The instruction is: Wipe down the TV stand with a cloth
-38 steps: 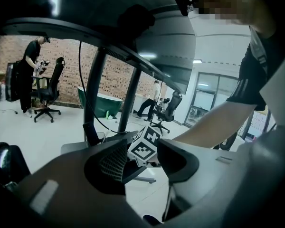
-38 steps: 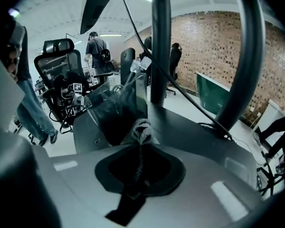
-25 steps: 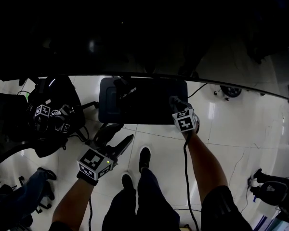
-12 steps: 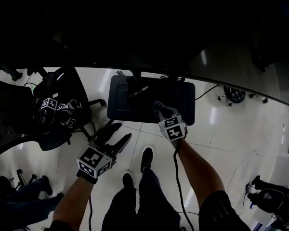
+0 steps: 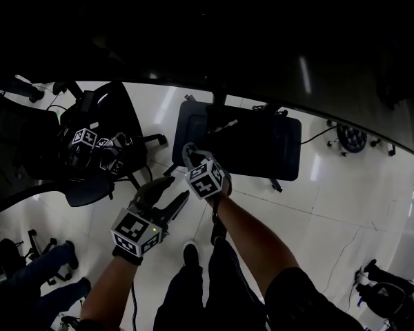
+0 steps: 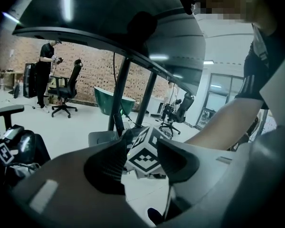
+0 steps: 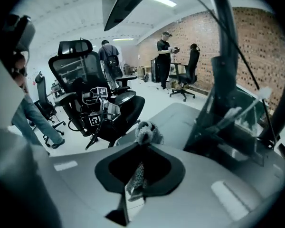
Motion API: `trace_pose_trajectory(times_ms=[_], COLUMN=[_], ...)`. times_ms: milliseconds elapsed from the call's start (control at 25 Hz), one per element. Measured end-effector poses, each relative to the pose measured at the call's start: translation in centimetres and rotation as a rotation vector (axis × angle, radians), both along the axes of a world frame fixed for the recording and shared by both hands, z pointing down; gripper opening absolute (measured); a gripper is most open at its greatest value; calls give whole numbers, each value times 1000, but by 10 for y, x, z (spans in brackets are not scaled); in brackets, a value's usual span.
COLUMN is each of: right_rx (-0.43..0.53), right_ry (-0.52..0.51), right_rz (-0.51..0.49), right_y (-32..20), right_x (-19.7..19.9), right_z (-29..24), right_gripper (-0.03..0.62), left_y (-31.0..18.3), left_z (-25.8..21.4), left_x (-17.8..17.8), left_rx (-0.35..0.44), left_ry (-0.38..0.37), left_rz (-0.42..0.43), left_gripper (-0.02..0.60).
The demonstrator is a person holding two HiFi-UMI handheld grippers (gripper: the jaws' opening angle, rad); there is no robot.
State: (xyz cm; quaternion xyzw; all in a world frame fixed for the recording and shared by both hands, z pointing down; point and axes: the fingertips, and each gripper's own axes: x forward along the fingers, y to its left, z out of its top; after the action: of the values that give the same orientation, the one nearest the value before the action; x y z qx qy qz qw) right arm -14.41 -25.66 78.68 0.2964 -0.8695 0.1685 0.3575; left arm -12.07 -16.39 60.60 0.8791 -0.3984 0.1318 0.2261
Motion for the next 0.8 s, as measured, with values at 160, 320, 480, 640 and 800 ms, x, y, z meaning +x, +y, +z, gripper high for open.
trace_pose_trajectory(times_ms=[160, 320, 480, 640, 800], right_rx=[26, 59, 54, 38, 44], right_ry=[75, 128, 120, 103, 128], right_rz=[-71, -146, -129, -46, -4], right_y=[-6, -1, 6, 9, 10], right_x=[-22, -20, 8, 61, 125], right_z=[15, 22, 22, 21, 19], right_gripper=[26, 26, 26, 26, 26], left_y=[3, 2, -2, -8, -10], left_z=[7, 11, 11, 10, 8], left_x=[-9, -7, 3, 20, 44], left_rx=[-13, -23, -19, -22, -22], left_ry=[-1, -2, -4, -2, -1], left_rz=[-23, -22, -1, 29, 73], left_gripper=[219, 219, 219, 219, 219])
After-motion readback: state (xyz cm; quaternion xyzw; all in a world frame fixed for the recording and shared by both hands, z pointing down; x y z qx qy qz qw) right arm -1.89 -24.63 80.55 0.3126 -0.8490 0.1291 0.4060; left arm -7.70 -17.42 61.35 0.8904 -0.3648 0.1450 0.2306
